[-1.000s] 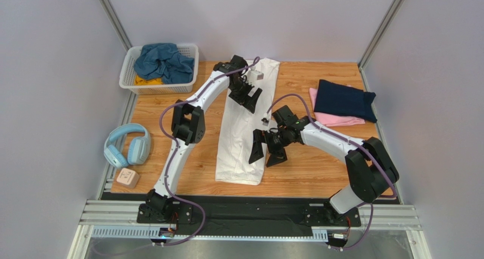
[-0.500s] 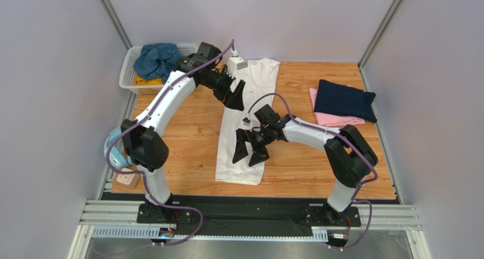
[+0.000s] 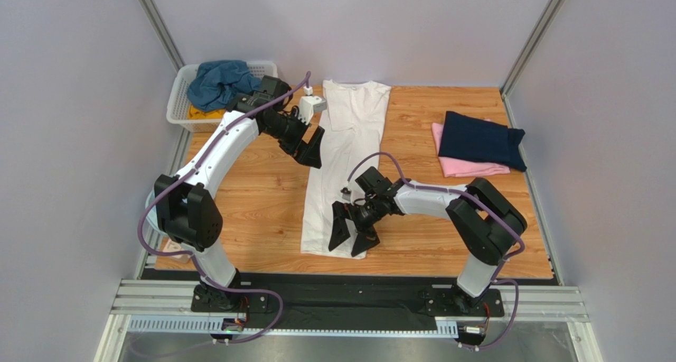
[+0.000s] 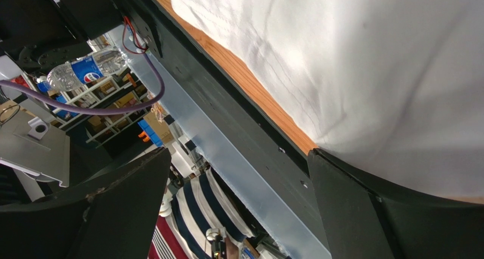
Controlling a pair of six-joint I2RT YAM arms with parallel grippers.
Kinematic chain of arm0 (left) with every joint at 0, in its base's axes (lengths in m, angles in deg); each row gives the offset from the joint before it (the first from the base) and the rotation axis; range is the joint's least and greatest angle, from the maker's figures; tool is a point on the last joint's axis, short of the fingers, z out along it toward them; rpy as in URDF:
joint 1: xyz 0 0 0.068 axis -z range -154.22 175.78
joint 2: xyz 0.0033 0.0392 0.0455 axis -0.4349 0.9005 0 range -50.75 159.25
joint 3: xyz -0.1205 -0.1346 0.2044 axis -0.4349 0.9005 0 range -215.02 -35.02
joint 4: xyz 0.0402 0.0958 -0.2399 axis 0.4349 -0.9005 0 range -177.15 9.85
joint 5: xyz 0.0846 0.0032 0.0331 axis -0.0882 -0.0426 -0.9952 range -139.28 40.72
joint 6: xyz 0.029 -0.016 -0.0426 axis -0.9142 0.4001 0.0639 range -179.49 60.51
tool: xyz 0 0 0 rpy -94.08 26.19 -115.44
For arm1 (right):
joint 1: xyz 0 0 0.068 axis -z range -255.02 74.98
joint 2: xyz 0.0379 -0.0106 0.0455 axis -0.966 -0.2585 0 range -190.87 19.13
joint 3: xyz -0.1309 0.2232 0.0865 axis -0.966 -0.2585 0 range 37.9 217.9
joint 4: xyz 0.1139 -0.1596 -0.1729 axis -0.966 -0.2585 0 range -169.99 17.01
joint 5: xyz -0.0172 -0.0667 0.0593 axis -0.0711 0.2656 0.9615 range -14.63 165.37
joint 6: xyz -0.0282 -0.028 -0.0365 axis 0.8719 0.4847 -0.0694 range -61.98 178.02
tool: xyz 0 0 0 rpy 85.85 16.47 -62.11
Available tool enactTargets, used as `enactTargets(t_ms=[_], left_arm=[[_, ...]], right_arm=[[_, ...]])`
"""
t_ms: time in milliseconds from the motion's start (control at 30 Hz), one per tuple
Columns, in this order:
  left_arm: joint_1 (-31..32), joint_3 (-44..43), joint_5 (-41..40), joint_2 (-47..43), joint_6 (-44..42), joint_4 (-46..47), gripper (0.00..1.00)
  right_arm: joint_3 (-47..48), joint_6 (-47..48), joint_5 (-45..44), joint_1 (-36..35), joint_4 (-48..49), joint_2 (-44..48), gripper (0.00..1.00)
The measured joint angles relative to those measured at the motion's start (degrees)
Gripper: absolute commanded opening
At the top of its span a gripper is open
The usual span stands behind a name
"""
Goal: Fold and stack the t-shirts
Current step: Rotate the tshirt 80 degrees
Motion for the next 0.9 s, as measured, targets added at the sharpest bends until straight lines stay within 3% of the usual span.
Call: enactTargets(t_ms=[300, 500, 700, 900], left_arm=[[0.0, 0.1, -0.2, 0.0, -0.3, 0.3, 1.0], [0.0, -0.8, -0.1, 0.3, -0.4, -0.3, 1.0], [0.0, -3.4, 0.0, 0.5, -0.6, -1.3, 1.0], [0.0, -4.6, 0.8, 0.5, -0.5, -2.1, 1.0]], right_arm=[[-8.5, -2.3, 1.0, 0.0, 3.5, 2.9, 1.0], [-8.5, -2.5, 1.9, 0.0, 3.4, 2.9, 1.0], [3.4, -0.8, 1.4, 0.6, -5.6, 6.0, 1.0], [12.3, 0.3, 2.0, 1.7, -3.1, 6.6, 1.0]])
